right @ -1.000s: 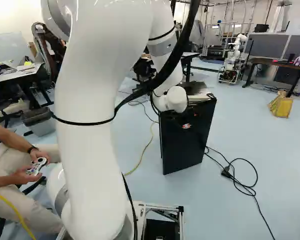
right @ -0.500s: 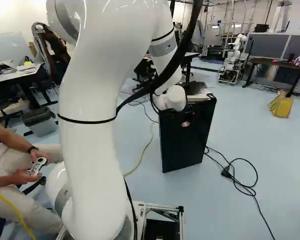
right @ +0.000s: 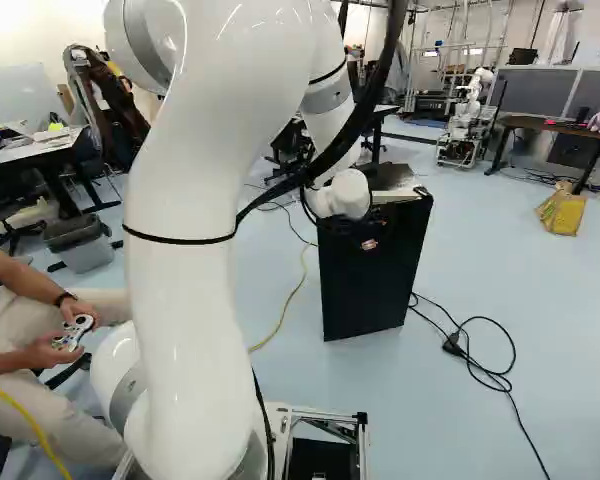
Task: Grab a drink from the fridge
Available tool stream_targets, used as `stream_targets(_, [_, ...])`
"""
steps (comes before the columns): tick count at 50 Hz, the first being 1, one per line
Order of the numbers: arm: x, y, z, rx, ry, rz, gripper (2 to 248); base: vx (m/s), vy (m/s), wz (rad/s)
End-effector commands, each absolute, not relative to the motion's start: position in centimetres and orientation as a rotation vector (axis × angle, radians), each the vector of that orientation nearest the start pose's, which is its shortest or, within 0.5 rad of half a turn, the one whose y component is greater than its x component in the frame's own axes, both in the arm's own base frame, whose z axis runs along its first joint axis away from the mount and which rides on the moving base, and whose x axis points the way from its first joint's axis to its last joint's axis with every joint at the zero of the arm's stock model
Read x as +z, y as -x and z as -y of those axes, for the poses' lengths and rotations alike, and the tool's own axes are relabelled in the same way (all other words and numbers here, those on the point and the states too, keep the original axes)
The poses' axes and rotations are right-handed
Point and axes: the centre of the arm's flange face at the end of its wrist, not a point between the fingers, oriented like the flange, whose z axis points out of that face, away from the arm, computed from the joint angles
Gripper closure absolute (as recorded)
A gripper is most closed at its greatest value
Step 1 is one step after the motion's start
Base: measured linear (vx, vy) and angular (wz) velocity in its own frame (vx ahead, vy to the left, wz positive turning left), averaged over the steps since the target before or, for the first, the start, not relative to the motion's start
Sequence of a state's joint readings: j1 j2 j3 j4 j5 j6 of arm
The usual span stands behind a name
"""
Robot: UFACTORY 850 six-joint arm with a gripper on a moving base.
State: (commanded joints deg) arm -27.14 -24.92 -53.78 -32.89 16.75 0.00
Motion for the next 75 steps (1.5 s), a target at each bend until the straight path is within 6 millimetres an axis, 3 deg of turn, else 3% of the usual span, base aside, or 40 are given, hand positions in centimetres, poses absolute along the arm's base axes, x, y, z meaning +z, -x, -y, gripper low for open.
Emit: stream_targets(75, [34.8,-55.9,22.9,-1.254,3.107,0.324,3,0.000,0.000,0.000])
